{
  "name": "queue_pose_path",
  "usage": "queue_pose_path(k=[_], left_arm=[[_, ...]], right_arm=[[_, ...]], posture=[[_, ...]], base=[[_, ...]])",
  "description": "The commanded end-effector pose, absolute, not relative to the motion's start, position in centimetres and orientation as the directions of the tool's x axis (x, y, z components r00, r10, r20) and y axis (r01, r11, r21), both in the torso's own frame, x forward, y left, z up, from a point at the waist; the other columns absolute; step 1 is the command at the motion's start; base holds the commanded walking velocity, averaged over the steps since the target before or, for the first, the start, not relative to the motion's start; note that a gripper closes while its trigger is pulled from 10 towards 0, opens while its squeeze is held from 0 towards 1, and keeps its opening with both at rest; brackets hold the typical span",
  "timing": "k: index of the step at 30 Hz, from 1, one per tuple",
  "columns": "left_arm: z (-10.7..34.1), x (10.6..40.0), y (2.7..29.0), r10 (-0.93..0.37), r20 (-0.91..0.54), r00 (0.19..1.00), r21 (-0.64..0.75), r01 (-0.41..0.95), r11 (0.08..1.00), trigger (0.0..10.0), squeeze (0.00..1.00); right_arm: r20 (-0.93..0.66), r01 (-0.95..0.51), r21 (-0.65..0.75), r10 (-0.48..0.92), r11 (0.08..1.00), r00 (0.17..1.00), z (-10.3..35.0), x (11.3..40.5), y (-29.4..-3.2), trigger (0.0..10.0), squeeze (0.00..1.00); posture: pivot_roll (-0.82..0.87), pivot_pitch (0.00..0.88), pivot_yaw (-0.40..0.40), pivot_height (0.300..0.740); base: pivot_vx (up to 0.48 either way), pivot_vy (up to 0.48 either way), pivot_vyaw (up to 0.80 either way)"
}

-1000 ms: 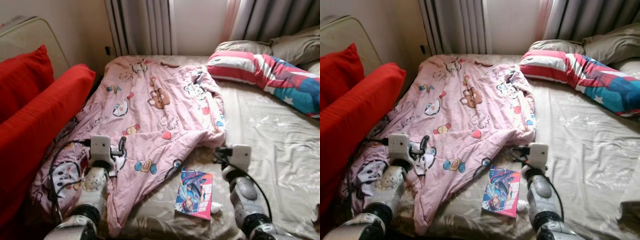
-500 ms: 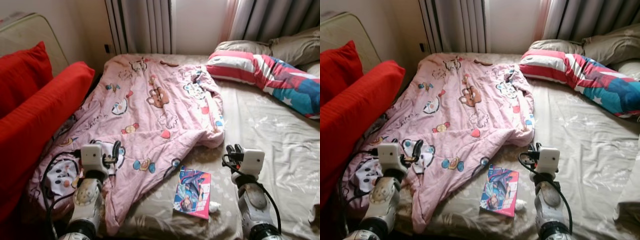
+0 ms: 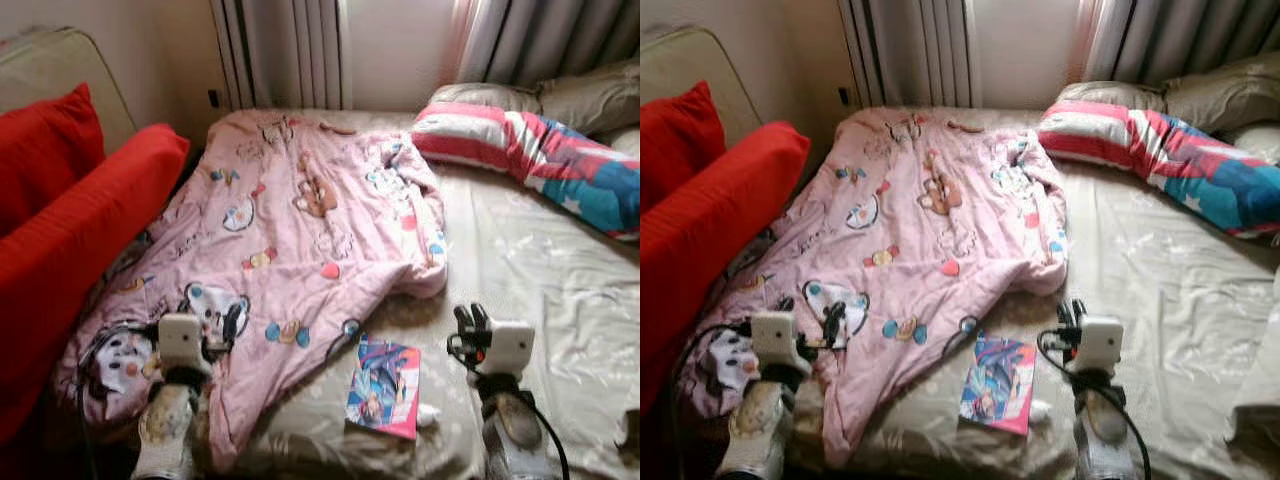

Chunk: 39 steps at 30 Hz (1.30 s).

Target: Clean up the room

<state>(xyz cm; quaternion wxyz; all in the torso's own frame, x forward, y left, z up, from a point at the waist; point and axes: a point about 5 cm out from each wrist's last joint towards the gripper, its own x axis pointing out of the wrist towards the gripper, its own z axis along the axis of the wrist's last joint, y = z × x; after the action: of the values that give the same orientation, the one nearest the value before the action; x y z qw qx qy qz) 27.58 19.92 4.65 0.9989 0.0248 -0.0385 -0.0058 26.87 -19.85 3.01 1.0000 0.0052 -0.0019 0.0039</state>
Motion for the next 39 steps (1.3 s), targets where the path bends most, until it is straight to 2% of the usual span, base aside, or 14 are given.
queue_pose_path(k=[1,5,9,13,16,21,29,33,39], left_arm=[[4.6,27.2,20.3,-0.010,0.070,0.997,0.060,0.005,0.998,10.0,0.00],[3.9,26.1,20.9,-0.009,0.038,0.999,0.061,0.007,0.998,10.0,0.00],[3.7,25.5,20.7,-0.066,0.014,0.998,0.046,0.065,0.997,10.0,0.00],[3.5,25.2,21.2,-0.037,-0.002,0.999,0.000,0.037,0.999,10.0,0.00],[3.5,25.1,20.9,-0.070,-0.009,0.997,0.031,0.070,0.997,10.0,0.00],[3.8,24.9,20.7,-0.055,-0.005,0.999,0.022,0.055,0.998,10.0,0.00],[4.6,25.2,21.8,-0.040,0.007,0.999,0.041,0.039,0.998,10.0,0.00],[4.8,24.5,23.1,0.008,0.000,1.000,0.041,-0.008,0.999,10.0,0.00],[5.0,23.8,23.0,-0.008,0.002,1.000,0.043,0.008,0.999,10.0,0.00]], right_arm=[[0.028,-0.010,0.002,0.010,1.000,1.000,3.5,26.8,-20.1,10.0,0.00],[0.018,0.011,0.019,-0.011,1.000,1.000,3.3,25.9,-20.5,10.0,0.00],[-0.004,0.009,-0.010,-0.009,1.000,1.000,2.9,25.2,-20.3,10.0,0.00],[-0.008,0.046,-0.009,-0.046,0.999,0.999,2.7,24.6,-20.7,10.0,0.00],[-0.004,0.069,-0.004,-0.069,0.998,0.998,2.8,24.2,-21.0,10.0,0.00],[-0.023,0.054,-0.014,-0.055,0.998,0.998,2.5,23.7,-20.8,10.0,0.00],[-0.032,0.021,-0.029,-0.021,0.999,0.999,3.0,24.5,-20.3,10.0,0.00],[-0.039,-0.001,-0.033,0.000,0.999,0.999,3.0,24.7,-19.8,10.0,0.00],[-0.054,-0.006,-0.028,0.004,1.000,0.999,3.1,24.5,-19.8,10.0,0.00]], posture=[[-0.09,0.000,0.030,0.740],[-0.08,0.000,0.036,0.740],[-0.07,0.000,0.032,0.740],[-0.08,0.000,0.047,0.740],[-0.09,0.000,0.059,0.740],[-0.10,0.000,0.070,0.740],[-0.05,0.000,0.034,0.740],[-0.02,0.014,0.025,0.740],[-0.01,0.050,0.001,0.740]], base=[[0.000,0.000,0.00],[0.000,0.000,0.00],[0.000,0.000,0.00],[0.000,0.000,0.00],[0.000,0.000,0.00],[0.000,0.000,0.00],[0.000,0.000,0.00],[0.000,0.000,0.00],[0.000,0.000,0.00]])
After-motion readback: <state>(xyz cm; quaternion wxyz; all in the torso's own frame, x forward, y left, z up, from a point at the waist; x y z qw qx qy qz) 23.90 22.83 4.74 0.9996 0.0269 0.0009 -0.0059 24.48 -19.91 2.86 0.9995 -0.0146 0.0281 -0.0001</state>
